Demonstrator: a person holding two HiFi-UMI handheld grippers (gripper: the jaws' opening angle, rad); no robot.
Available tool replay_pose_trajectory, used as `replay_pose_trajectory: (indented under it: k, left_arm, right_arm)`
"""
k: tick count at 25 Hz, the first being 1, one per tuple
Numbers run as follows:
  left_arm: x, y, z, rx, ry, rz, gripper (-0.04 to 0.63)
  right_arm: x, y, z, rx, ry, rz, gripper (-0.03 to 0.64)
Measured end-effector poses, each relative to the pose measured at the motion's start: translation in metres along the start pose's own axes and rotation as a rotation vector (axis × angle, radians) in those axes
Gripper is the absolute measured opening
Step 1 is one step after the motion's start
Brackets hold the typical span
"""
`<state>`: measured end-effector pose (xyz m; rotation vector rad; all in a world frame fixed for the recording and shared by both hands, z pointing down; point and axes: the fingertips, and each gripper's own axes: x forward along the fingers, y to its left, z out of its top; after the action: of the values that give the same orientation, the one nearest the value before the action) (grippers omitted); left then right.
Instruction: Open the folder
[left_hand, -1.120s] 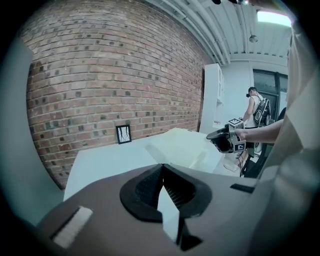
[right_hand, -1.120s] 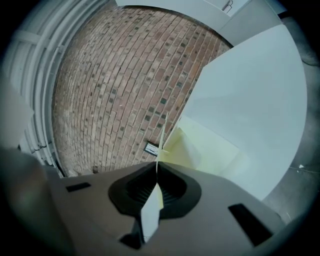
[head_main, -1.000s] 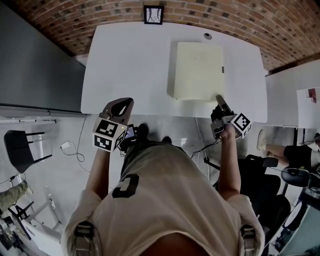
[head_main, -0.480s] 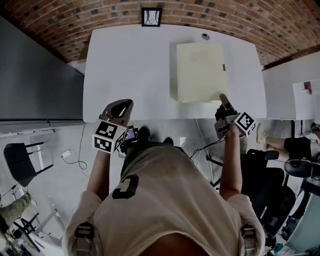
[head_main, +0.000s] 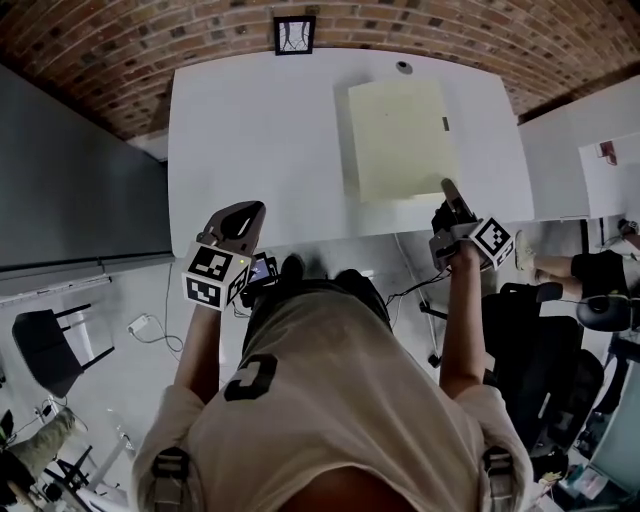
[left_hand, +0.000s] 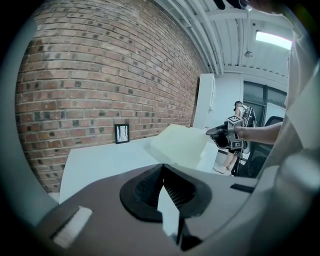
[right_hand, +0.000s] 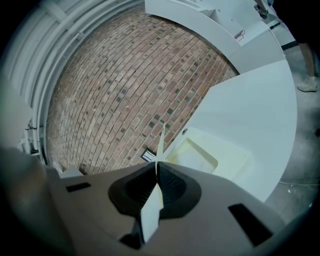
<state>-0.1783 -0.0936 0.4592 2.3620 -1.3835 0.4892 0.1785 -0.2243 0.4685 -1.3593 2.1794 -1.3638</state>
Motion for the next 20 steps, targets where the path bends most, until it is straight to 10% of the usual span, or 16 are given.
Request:
replay_pose_trajectory:
  k: [20]
  left_arm:
    - [0.030,-0.021,0.020,-0.067,0.012,0.061,0.003]
  right_arm:
    - [0.019,0.031,0.006,-0.131,0.158,0.103,0.006]
